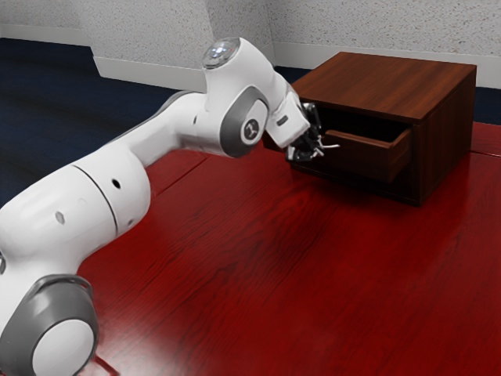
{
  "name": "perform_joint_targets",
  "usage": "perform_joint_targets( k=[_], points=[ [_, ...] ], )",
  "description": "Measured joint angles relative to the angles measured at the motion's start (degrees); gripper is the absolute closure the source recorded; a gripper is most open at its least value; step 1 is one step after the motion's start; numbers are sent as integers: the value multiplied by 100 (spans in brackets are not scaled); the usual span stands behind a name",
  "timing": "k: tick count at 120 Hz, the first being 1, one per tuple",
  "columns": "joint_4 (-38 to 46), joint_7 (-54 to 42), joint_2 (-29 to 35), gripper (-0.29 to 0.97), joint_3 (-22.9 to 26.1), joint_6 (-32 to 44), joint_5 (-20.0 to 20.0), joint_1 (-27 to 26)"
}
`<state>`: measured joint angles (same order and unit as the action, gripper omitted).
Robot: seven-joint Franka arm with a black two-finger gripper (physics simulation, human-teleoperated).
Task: Pull the drawer handle with one arm to open the drawer
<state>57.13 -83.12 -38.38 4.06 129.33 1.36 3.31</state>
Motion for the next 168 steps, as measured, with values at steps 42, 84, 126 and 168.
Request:
perform_joint_targets(
  k=[42, 84, 126, 168],
  points=[
    [674, -16, 562, 63, 22, -273, -13, 3],
    [1101, -20, 976, 58, 9, -325, -23, 69],
    [1351, -17, 1163, 55, 12, -336, -24, 99],
    [1619, -11, 1364, 56, 16, -319, -22, 109]
  ],
)
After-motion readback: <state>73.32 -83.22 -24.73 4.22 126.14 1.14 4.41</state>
